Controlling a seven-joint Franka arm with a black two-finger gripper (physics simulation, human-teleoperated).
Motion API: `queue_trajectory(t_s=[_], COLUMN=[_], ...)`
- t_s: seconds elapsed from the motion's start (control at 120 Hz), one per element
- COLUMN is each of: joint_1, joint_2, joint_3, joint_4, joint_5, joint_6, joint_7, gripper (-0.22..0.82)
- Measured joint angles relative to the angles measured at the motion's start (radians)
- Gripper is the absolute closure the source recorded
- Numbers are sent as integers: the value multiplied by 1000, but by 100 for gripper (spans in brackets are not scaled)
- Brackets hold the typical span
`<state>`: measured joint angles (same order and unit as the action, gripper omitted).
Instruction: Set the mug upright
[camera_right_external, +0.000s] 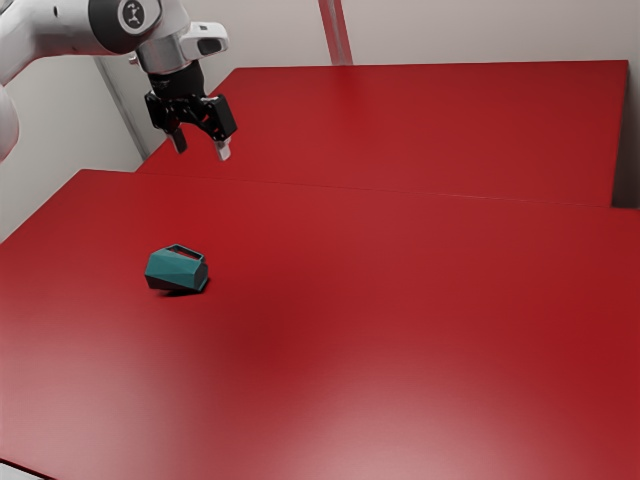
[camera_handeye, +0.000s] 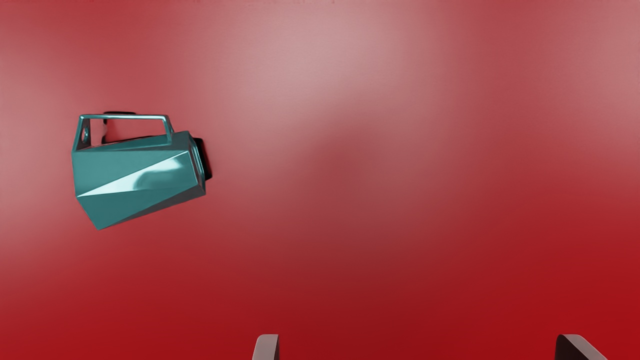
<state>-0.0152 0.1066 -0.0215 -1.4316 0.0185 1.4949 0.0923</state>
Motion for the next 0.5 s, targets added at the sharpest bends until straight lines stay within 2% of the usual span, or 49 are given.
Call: queue_trajectory(t_s=[0.3,0.458,0.5], joint_1=[0,-15,-37], joint_2=[-8,-66,-82], joint_3=[0,9,34], joint_4=[-13,-77,-95], joint_5=[0,-7,-23], joint_6=[-5,-8,-14], joint_7=[-2,-3,-3], gripper=[0,0,0])
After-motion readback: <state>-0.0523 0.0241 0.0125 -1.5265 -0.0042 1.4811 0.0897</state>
